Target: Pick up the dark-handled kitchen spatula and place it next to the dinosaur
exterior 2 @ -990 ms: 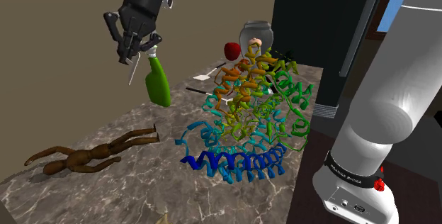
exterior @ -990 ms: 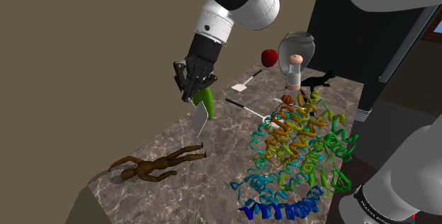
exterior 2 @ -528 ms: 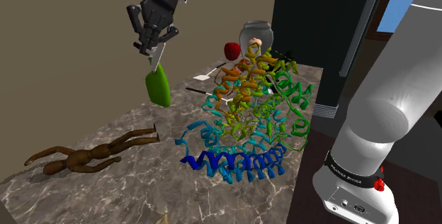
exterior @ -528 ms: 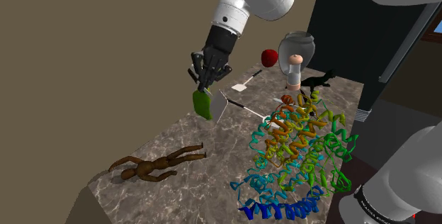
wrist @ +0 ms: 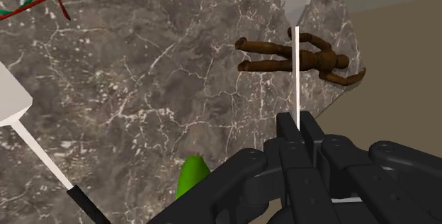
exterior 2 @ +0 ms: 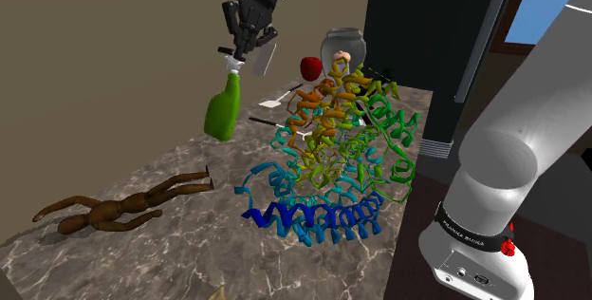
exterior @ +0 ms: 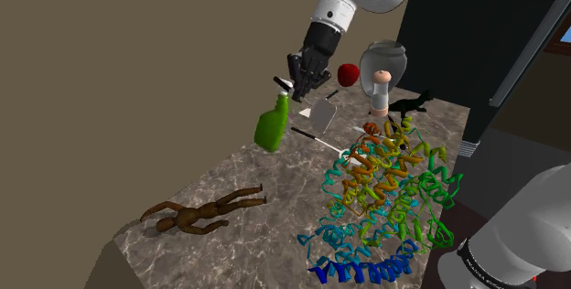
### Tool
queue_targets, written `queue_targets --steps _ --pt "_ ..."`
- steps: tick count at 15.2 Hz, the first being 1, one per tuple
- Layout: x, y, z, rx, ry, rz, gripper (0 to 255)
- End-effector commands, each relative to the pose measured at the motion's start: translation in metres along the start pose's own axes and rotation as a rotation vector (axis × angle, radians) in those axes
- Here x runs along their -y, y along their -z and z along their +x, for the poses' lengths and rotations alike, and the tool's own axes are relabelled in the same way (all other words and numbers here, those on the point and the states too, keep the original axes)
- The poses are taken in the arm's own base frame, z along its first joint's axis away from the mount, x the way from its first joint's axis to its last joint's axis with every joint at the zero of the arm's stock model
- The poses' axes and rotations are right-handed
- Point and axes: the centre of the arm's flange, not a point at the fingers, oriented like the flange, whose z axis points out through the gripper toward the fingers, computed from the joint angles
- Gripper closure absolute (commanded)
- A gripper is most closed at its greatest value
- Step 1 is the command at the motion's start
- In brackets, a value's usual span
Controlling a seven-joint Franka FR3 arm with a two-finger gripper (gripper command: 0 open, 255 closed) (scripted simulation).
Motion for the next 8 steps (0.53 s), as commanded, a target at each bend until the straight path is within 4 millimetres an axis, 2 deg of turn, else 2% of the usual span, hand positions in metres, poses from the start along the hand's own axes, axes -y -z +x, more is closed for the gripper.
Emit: queue_targets --steps 1,8 --pt "-0.024 0.013 0.000 0.001 0.001 0.000 255" --pt "-0.101 0.065 0.007 0.001 0.001 0.000 255"
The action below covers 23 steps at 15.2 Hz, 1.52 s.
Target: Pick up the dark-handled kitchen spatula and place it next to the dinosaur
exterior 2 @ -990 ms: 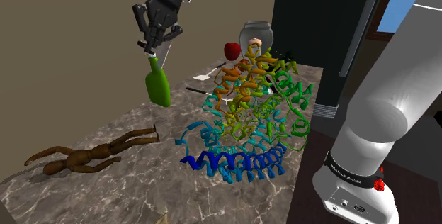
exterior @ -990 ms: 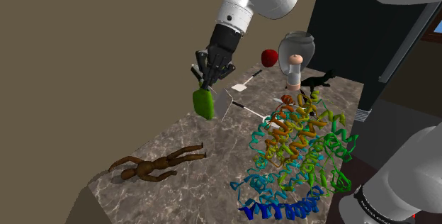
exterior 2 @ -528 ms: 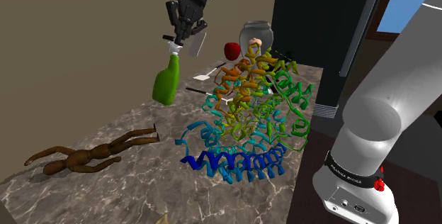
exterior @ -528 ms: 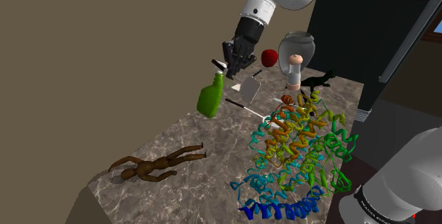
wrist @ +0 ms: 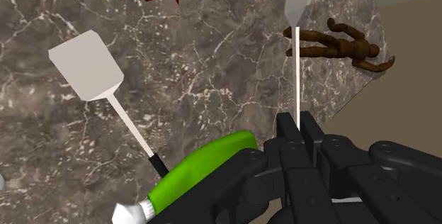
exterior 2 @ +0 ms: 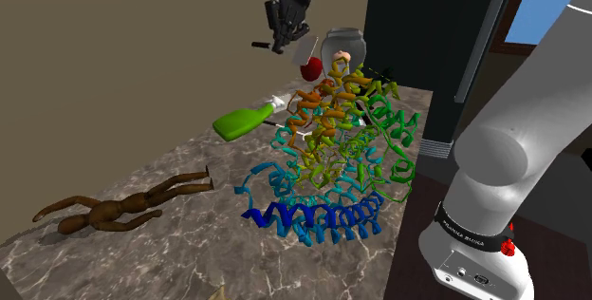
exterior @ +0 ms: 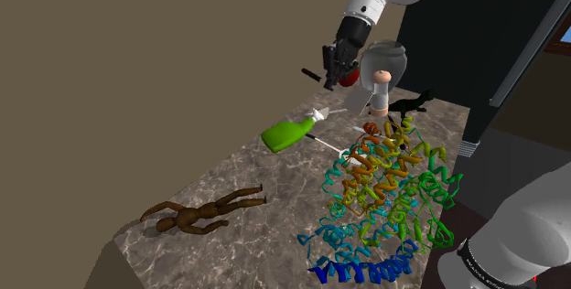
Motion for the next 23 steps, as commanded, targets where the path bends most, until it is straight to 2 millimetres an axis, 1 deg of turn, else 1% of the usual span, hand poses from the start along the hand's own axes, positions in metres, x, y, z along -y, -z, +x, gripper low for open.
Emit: queue_targets --steps 1,11,12,23 --pt "-0.022 0.015 0.001 0.001 0.001 0.000 255" --pt "-0.132 0.088 0.011 0.001 0.001 0.000 255" --pt "-0.145 0.096 0.012 0.001 0.001 0.000 255" --pt "-0.176 0.048 0.021 0.001 0.001 0.000 255"
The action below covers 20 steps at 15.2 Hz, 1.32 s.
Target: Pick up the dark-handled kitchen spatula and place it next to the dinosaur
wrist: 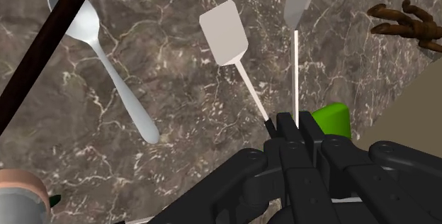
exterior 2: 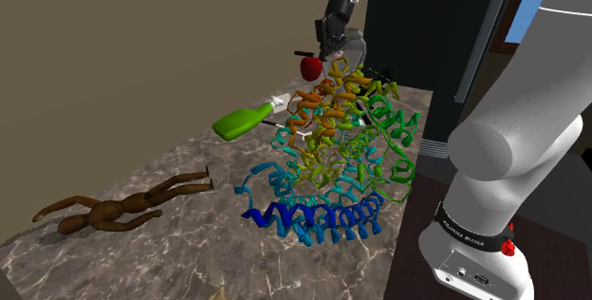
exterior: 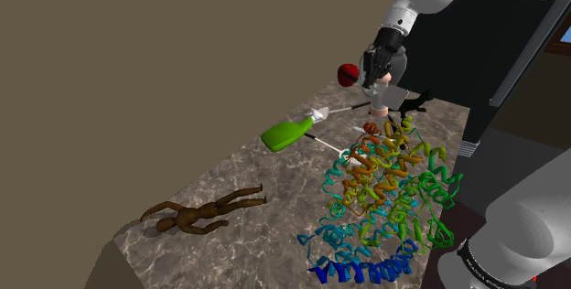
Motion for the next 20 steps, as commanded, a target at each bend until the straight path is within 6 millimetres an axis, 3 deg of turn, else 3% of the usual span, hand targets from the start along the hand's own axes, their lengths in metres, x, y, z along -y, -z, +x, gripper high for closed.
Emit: queue_targets --steps 1,20 --pt "-0.006 -0.009 0.001 0.000 0.000 0.000 255" --pt "-0.060 -0.092 0.018 0.000 0.000 0.000 255"
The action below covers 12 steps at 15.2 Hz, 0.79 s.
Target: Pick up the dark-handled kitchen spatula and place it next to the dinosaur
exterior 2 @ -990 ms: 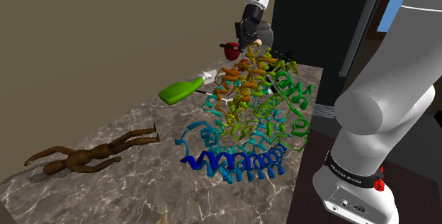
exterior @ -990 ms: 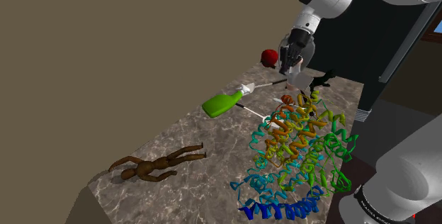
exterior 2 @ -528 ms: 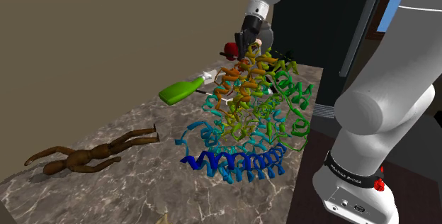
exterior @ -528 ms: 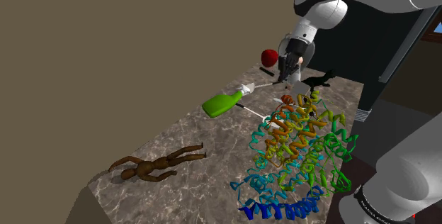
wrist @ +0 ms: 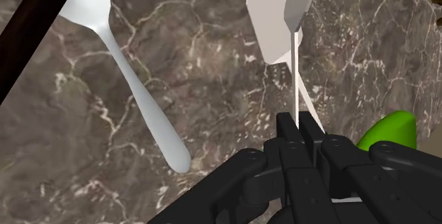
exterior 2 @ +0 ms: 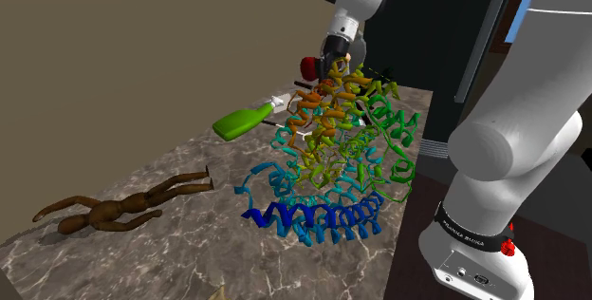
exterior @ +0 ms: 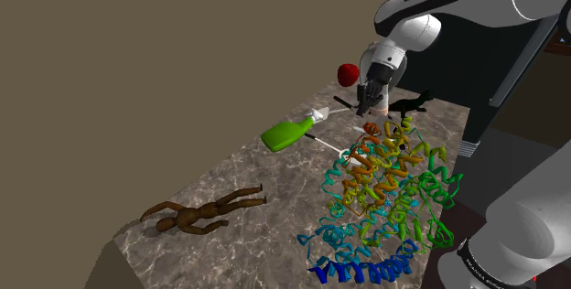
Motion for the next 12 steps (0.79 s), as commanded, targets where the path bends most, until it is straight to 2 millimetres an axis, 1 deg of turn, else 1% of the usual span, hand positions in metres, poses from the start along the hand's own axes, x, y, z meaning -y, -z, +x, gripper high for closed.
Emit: queue_targets --steps 1,8,12 --pt "-0.006 -0.009 0.002 0.000 0.000 0.000 255" --pt "-0.026 -0.040 0.008 0.000 0.000 0.000 255" --pt "-0.026 -0.040 0.008 0.000 0.000 0.000 255"
